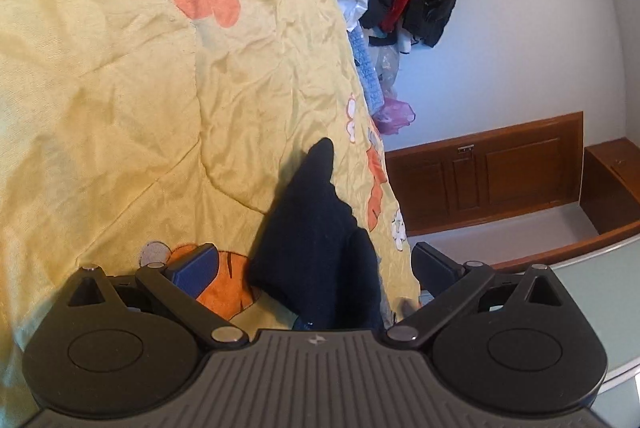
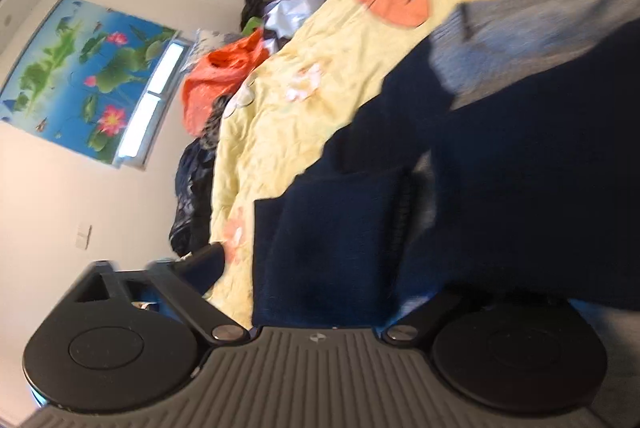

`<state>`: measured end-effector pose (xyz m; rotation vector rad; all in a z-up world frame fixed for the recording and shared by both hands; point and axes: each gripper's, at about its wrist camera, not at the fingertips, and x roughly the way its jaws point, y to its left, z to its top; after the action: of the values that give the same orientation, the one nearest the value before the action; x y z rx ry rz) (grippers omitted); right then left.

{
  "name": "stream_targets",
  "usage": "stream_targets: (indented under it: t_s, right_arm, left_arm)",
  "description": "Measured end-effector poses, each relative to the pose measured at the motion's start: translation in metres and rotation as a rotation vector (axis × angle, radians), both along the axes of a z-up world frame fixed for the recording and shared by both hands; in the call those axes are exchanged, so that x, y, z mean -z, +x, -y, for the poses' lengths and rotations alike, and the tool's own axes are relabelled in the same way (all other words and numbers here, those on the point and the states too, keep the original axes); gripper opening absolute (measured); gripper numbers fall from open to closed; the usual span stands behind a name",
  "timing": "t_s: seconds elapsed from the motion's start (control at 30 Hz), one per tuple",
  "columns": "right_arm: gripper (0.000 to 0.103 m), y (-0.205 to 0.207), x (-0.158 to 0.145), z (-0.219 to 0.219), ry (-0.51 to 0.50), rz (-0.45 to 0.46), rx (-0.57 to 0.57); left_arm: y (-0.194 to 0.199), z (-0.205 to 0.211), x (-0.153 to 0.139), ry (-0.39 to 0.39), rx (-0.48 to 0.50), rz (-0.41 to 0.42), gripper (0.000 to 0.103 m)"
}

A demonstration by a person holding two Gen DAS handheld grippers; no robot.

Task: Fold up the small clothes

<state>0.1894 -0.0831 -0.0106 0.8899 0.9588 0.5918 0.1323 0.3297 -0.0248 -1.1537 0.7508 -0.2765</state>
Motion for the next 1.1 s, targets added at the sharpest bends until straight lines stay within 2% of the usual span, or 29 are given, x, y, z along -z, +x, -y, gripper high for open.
stream_targets:
  t_s: [0.03,0.2,0.33,0.4,0.5,0.57,0.67,0.7,0.73,0.8,0.83,0.87,0.9,0.93,1.0,1.1]
  right_arm:
    - [0.013,0.000,0.003,-0.002,-0.016,-0.011,-0.001]
    - [0.012,-0.011,0.000,0.002,0.036,0.029,0.056]
    - [0.012,-0.011,-0.019,0.005,0.060,0.066,0.075]
    - [0.012,-0.009,-0.030,0.004,0.058,0.080,0.062]
    - [0.012,-0.003,-0.049,0.006,0.062,0.092,0.054]
    - [0.012,-0.002,-0.063,0.011,0.059,0.110,0.053]
    - [0.012,-0.001,-0.081,0.023,0.041,0.131,0.050]
    - [0.012,-0.001,-0.085,0.026,0.036,0.142,0.049]
    - [0.012,-0.001,-0.088,0.030,0.030,0.146,0.051]
    - [0.012,-0.001,-0.090,0.040,0.034,0.151,0.059]
    - [0.012,-0.001,-0.089,0.043,0.035,0.149,0.066]
    - [0.012,0.000,-0.087,0.046,0.038,0.144,0.069]
    - [0.012,0.001,-0.085,0.049,0.042,0.138,0.071]
    - [0.012,0.000,-0.083,0.050,0.039,0.135,0.071]
    - [0.012,0.001,-0.080,0.052,0.030,0.130,0.069]
    - [0.012,0.002,-0.081,0.056,0.025,0.138,0.066]
  left_arm:
    - [-0.002,0.001,-0.002,0.004,0.008,-0.001,0.103]
    - [-0.004,0.004,-0.005,0.010,0.031,-0.004,0.103]
    - [0.004,0.012,-0.013,-0.022,0.081,0.008,0.103]
    - [0.009,0.020,-0.024,-0.005,0.094,0.023,0.103]
    - [0.018,0.031,-0.043,0.106,0.100,0.012,0.103]
    - [0.029,0.038,-0.054,0.254,0.097,-0.054,0.103]
    - [0.054,0.047,-0.063,0.482,0.164,-0.069,0.103]
    - [0.062,0.050,-0.063,0.512,0.192,-0.072,0.103]
    - [0.072,0.052,-0.060,0.501,0.231,-0.074,0.103]
    - [0.087,0.053,-0.046,0.419,0.264,-0.087,0.102]
    - [0.093,0.054,-0.039,0.387,0.265,-0.101,0.087]
    - [0.099,0.055,-0.032,0.361,0.271,-0.118,0.037]
    - [0.105,0.057,-0.024,0.355,0.285,-0.174,0.011]
    - [0.106,0.058,-0.018,0.351,0.281,-0.203,0.007]
    - [0.104,0.058,-0.017,0.347,0.279,-0.184,0.008]
    - [0.096,0.048,-0.025,0.300,0.253,-0.162,0.007]
